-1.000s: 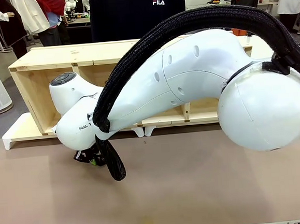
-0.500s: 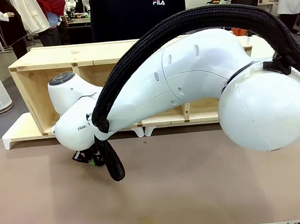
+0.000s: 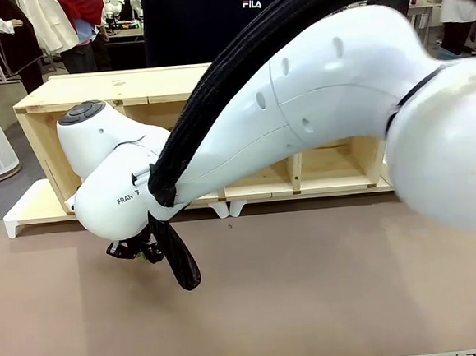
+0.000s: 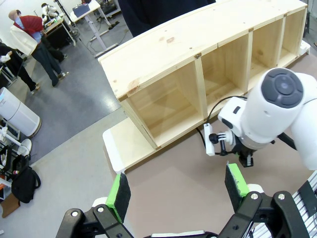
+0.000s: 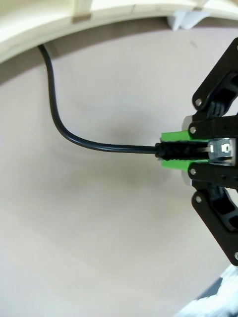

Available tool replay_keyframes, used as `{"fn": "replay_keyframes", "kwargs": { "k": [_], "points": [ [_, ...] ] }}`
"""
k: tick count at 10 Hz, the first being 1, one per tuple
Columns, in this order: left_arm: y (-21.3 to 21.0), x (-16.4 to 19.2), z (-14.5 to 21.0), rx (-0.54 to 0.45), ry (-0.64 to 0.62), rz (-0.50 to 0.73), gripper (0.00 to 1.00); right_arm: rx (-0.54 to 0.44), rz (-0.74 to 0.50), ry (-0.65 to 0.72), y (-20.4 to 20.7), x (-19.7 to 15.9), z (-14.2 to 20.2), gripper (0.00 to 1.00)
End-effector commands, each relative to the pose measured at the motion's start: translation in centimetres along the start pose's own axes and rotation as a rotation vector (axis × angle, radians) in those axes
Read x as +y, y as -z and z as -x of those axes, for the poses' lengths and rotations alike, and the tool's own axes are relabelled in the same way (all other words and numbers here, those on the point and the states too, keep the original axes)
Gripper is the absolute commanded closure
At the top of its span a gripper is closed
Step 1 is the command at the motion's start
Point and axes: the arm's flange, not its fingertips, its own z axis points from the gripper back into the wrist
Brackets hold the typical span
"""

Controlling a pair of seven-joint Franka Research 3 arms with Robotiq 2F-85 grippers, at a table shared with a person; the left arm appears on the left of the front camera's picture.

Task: Perform cable management.
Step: Pull the grasped Power Cable to the location of the Power Strip.

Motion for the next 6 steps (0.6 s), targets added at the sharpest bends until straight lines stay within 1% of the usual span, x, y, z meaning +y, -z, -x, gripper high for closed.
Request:
{"fn": "replay_keyframes", "kwargs": {
  "k": [1, 3, 6],
  "points": [
    [0.1, -0.1, -0.2, -0.012, -0.014, 0.002, 0.00, -0.009, 0.042, 0.036, -1.7, 1.5, 4.2, 0.84],
    [0.1, -0.1, -0.2, -0.012, -0.014, 0.002, 0.00, -0.016, 0.089, 0.035, -3.9, 3.3, 6.9, 0.84],
    [0.1, -0.1, -0.2, -0.012, -0.014, 0.002, 0.00, -0.075, 0.173, -0.012, -6.7, 6.3, 10.1, 0.84]
  ]
}}
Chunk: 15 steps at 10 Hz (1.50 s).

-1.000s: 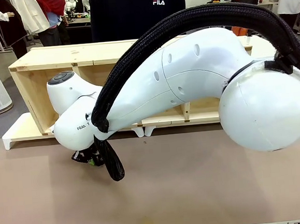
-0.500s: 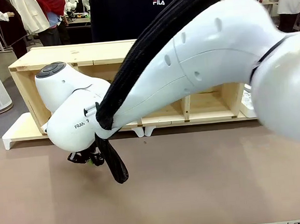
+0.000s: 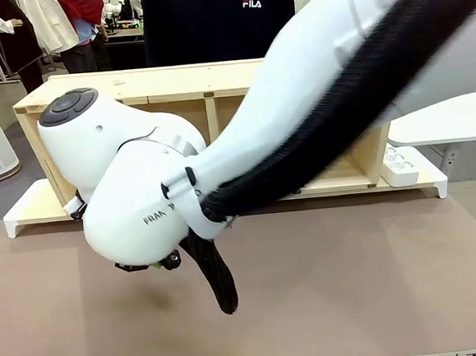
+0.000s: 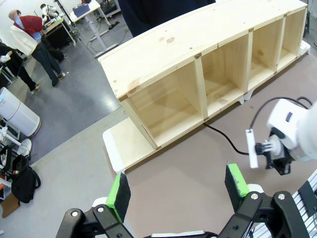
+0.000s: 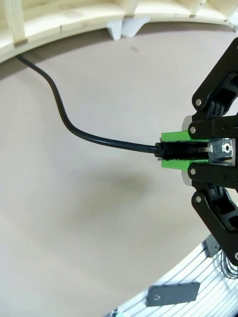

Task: Perform cable management.
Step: Pull the grasped Power Cable to the location of the Power Strip.

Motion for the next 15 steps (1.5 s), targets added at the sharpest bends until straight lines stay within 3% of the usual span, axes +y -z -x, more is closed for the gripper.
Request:
{"fn": "replay_keyframes", "kwargs": {
  "k": [1, 10, 15],
  "points": [
    [0.1, -0.1, -0.2, -0.011, -0.013, 0.002, 0.00, -0.069, 0.066, 0.017, -1.1, 1.5, 3.0, 0.84],
    [0.1, -0.1, -0.2, -0.011, -0.013, 0.002, 0.00, -0.203, 0.110, 0.330, -3.5, 1.9, 11.7, 0.84],
    [0.1, -0.1, -0.2, -0.011, -0.013, 0.002, 0.00, -0.320, 0.172, 0.612, -6.1, 3.0, 18.4, 0.84]
  ]
}}
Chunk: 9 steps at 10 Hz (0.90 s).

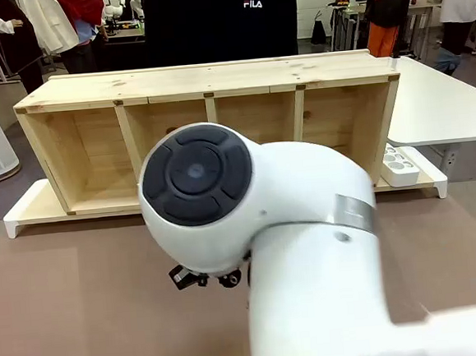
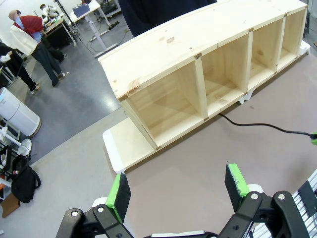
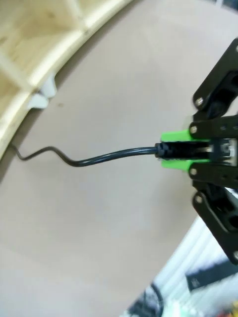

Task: Perform cable management.
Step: Pull the grasped Power Cable to the location of the Power Strip.

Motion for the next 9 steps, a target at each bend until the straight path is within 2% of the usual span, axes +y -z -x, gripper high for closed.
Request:
{"fn": "replay_keyframes", "kwargs": {
  "k": [1, 4, 9],
  "points": [
    [0.1, -0.1, -0.2, -0.011, -0.013, 0.002, 0.00, -0.025, 0.018, 0.150, -0.6, -1.6, 2.7, 0.84],
    [0.1, -0.1, -0.2, -0.011, -0.013, 0.002, 0.00, -0.005, 0.015, 0.310, 1.8, -6.0, 5.1, 0.84],
    [0.1, -0.1, -0.2, -0.011, -0.013, 0.002, 0.00, 0.073, -0.055, 0.568, 9.1, -15.1, 7.2, 0.84]
  ]
}}
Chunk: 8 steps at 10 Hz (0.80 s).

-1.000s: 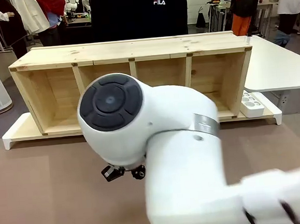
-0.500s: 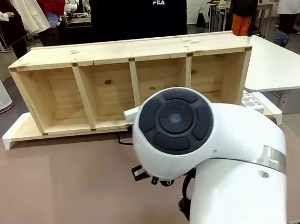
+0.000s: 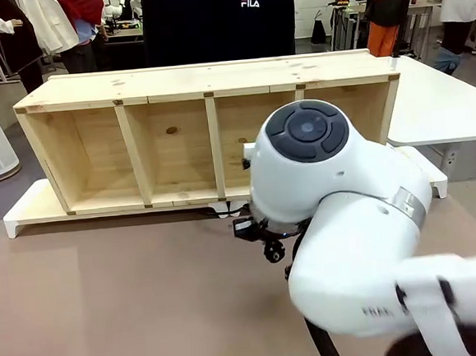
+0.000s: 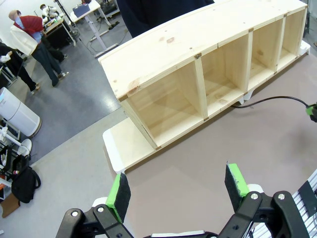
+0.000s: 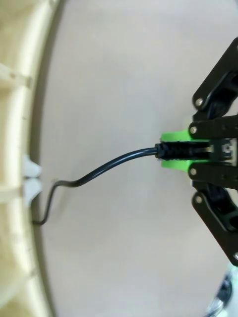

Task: Perform cable management.
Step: Pull the grasped Power Cable to the location of the Power Strip.

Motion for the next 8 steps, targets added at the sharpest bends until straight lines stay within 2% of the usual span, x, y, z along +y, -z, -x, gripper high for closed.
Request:
{"fn": "replay_keyframes", "kwargs": {
  "k": [1, 4, 8],
  "points": [
    [0.1, -0.1, -0.2, -0.011, -0.013, 0.003, 0.00, 0.041, -0.058, 0.103, 3.3, -9.5, 4.1, 0.84],
    [0.1, -0.1, -0.2, -0.011, -0.013, 0.003, 0.00, 0.116, -0.057, 0.231, 2.9, -14.4, 5.2, 0.84],
    [0.1, -0.1, -0.2, -0.011, -0.013, 0.003, 0.00, 0.168, -0.117, 0.370, -3.2, -17.1, 8.6, 0.84]
  ]
}}
